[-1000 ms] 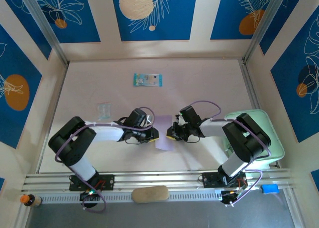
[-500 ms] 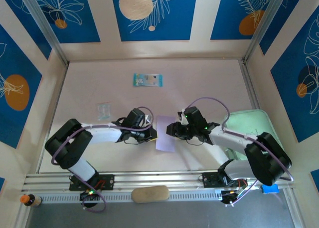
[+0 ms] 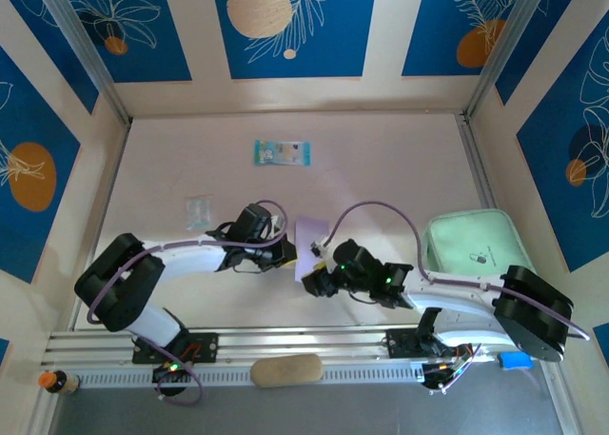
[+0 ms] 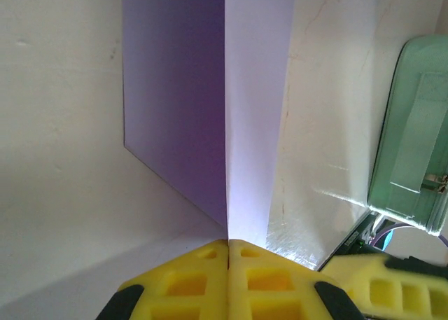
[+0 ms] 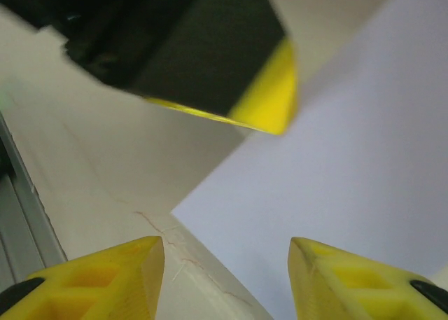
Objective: Fold a paper plane with a square sheet of paper (pick it up from the middle)
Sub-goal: Third fold the triangle at the center of the table.
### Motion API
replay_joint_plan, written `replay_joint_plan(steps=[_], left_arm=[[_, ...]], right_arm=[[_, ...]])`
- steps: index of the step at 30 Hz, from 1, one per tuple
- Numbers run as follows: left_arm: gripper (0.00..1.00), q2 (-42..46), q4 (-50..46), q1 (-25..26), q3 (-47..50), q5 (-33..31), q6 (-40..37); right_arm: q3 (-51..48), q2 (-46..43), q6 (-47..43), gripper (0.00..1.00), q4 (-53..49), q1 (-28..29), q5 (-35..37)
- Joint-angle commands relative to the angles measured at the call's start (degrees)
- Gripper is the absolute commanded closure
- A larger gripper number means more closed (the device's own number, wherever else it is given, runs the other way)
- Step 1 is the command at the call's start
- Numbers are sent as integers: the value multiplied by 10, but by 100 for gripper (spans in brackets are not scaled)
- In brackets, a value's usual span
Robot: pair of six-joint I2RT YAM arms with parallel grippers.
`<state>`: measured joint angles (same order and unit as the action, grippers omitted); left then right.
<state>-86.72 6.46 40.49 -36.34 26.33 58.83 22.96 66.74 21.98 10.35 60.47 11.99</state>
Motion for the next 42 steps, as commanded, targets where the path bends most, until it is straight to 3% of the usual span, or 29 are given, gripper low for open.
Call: replay_joint_plan(steps=[1, 5, 7, 19, 28, 42], left_arm=[[98, 11, -7, -8, 7, -1, 14], [98, 14, -9, -11, 7, 0, 14], [98, 15, -9, -12, 8, 0, 15], [98, 15, -4, -14, 12, 0, 19], [98, 18, -7, -16, 13, -4, 19], [98, 16, -12, -18, 13, -7, 18]], right_arm=[[4, 25, -129, 49, 47, 57, 96], [33, 74, -164, 48, 46, 109, 200], [36, 94, -185, 34, 69, 127, 219], [64, 205, -227, 36, 110, 190, 412], [58, 192, -220, 59, 105, 197, 419], [46, 162, -196, 73, 87, 198, 412]])
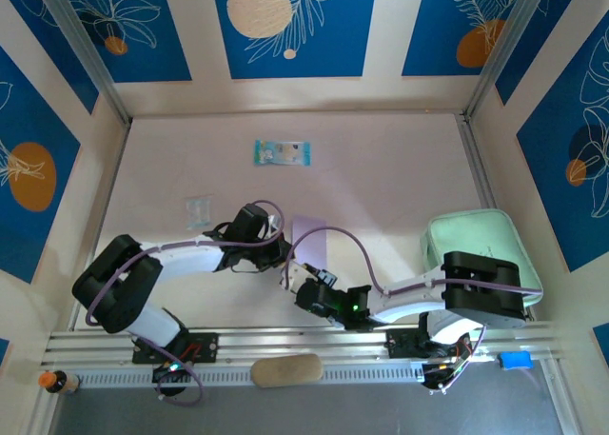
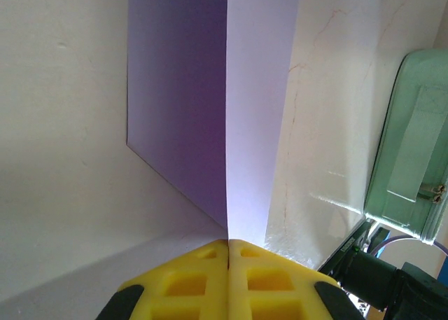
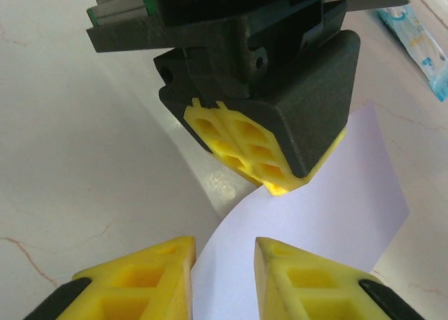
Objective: Fold a paper plane with a square sheet of paper (pick it up from the middle)
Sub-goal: Third fold the triangle at the center of the table.
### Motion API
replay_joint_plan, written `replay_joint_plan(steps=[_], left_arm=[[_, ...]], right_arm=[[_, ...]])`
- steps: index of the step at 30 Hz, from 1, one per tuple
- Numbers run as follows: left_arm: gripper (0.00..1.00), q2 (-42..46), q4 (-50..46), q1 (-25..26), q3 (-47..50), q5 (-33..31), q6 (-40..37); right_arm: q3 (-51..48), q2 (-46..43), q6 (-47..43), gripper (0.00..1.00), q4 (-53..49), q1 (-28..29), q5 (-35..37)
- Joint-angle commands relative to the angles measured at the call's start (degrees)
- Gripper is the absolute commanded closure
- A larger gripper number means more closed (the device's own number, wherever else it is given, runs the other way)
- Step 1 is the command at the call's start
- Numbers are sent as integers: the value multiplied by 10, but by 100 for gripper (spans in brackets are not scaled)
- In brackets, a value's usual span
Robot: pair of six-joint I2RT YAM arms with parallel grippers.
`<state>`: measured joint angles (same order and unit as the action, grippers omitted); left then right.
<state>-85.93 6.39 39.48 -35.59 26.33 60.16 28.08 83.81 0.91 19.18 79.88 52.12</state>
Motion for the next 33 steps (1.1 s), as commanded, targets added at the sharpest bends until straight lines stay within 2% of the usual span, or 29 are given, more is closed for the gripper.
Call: replay_joint_plan(steps=[1, 3, 12, 19, 21, 25, 28, 33], left_arm=[[98, 9, -12, -8, 6, -7, 4], [98, 9, -11, -9, 7, -8, 6], [98, 12, -12, -9, 7, -8, 5], [98, 12, -14, -9, 5, -9, 6], [93, 15, -15, -9, 5, -11, 4], [76, 28, -34, -8, 3, -25, -12], [62, 51, -60, -10, 2, -48, -30], [54, 81, -101, -10, -10, -78, -66]], right_arm=[[-4, -7, 17, 73, -4, 4, 12], [-3, -5, 20, 77, -9, 3, 12], [-1, -7, 35, 81, -22, 0, 22], [-1, -12, 44, 94, -27, -2, 13], [-1, -16, 50, 99, -30, -5, 7], [-4, -31, 64, 100, -38, -14, -23], [-12, -55, 90, 100, -43, -36, -93], [-27, -85, 145, 100, -38, -91, -228]])
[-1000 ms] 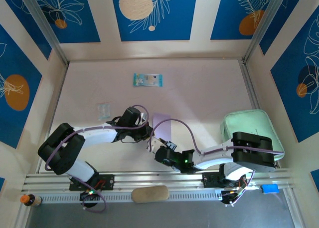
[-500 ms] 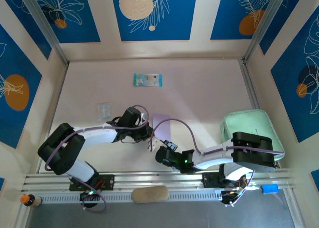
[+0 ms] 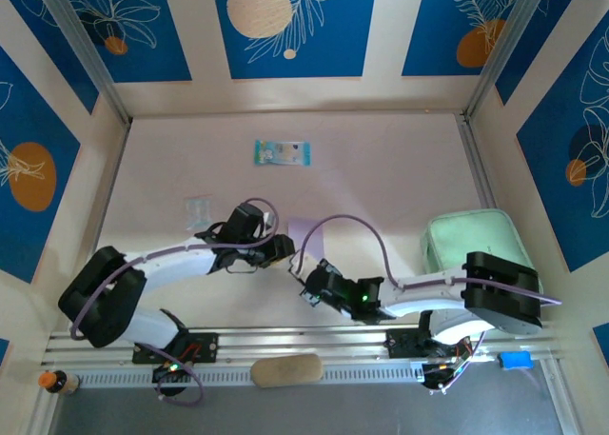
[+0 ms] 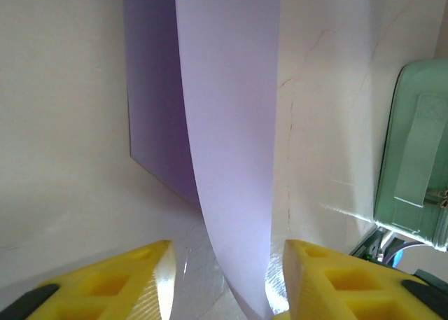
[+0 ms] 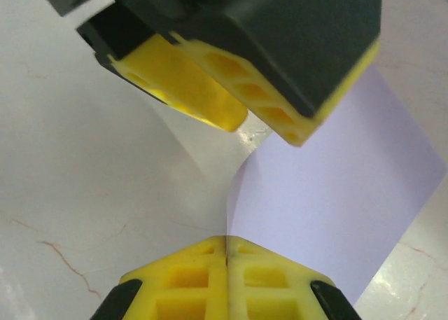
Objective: Fold a paper plane with a square sheet of paper (pick it up from the middle)
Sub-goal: Third fold the triangle at the center of the table.
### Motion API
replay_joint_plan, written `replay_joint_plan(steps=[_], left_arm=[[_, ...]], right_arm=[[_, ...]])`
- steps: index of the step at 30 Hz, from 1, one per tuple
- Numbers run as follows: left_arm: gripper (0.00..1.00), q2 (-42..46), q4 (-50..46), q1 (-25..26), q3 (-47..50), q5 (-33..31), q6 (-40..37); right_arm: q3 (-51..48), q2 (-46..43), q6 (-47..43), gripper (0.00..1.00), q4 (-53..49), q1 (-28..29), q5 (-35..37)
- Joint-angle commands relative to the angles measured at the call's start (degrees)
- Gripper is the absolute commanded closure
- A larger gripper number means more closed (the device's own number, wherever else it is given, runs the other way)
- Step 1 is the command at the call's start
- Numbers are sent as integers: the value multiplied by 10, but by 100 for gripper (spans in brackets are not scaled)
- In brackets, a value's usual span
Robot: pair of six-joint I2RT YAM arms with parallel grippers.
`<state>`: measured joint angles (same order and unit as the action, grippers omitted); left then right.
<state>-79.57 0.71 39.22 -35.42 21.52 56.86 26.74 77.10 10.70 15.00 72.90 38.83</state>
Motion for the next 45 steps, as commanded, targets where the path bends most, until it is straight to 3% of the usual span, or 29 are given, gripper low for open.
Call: replay_joint_plan(steps=[1, 7, 12, 21, 25, 37, 40, 45], left_arm=[[53, 21, -51, -7, -14, -35, -39], [52, 57, -74, -8, -19, -68, -81], [52, 101, -94, -8, -17, -103, -124], [53, 132, -116, -7, -18, -129, -168], [56, 131, -130, -7, -26, -126, -201], [58, 78, -311, -7, -133, -165, -315], [57, 78, -305, -7, -129, -172, -317], [53, 79, -217, -7, -94, -124, -292]], right_arm=[[-16, -20, 53, 100, 6, -29, -116], [-12, -31, 126, 100, -15, -85, -216], [10, -33, 188, 100, -63, -159, -347], [7, -22, 255, 100, -33, -245, -501], [20, -3, 262, 100, -36, -255, -525], [41, 22, 264, 100, -45, -254, -509], [40, 24, 268, 100, -37, -256, -517], [56, 49, 275, 100, -24, -261, -557]])
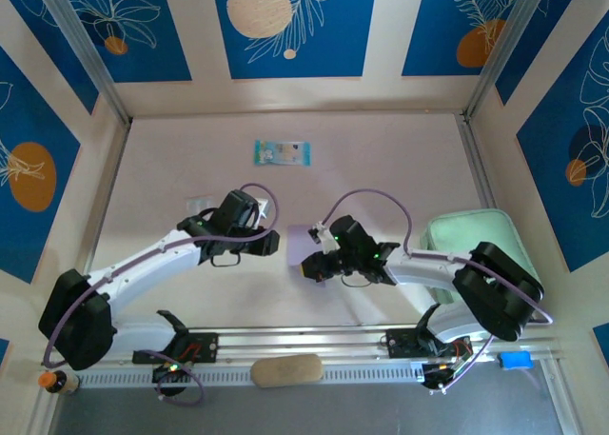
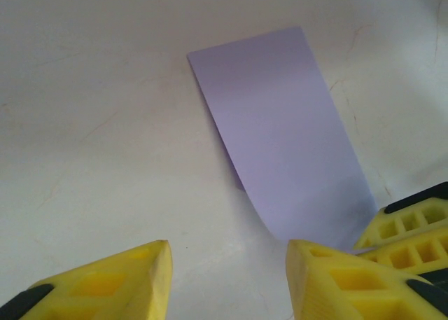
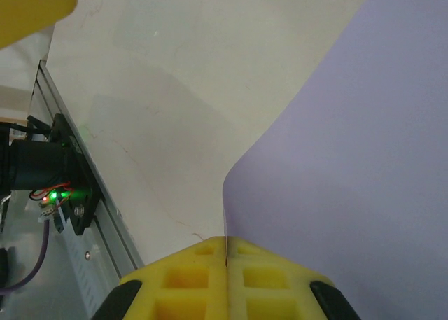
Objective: Fold a paper plane with a square sheet of paper (pick it up from the middle)
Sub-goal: Third fold the triangle at the center of the table.
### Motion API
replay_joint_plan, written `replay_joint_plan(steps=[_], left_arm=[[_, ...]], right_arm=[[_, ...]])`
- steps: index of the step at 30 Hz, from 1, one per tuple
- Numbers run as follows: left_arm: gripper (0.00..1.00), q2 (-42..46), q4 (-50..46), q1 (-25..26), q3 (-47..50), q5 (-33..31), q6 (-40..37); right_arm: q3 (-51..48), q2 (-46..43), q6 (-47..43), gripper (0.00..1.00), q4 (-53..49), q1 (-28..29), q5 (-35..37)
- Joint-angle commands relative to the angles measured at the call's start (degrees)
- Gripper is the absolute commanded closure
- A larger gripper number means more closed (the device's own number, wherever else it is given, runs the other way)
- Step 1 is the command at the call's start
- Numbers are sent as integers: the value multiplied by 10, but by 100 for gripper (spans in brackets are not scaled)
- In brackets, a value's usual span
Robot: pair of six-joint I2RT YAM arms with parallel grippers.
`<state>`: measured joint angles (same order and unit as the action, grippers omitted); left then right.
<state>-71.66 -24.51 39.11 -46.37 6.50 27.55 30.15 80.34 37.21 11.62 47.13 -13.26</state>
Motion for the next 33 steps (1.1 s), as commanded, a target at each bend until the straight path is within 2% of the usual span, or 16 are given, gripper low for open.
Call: replay_joint_plan(steps=[1, 9, 14, 18, 24, 33], left_arm=[[53, -3, 43, -6, 15, 36, 4], [54, -58, 58, -8, -17, 93, 12], [67, -96, 77, -13, -35, 114, 24], [76, -146, 92, -13, -55, 156, 41], [81, -217, 125, -13, -74, 211, 54], [83, -304, 121, -14, -86, 214, 58]], right_arm=[[23, 23, 12, 100, 15, -4, -41], [25, 55, 31, 100, 57, -6, -85], [11, 49, 26, 100, 69, -4, -108], [-5, 46, 28, 100, 77, -1, -117], [-18, 35, 30, 100, 80, 5, -112], [-24, 32, 28, 100, 75, 8, -109]])
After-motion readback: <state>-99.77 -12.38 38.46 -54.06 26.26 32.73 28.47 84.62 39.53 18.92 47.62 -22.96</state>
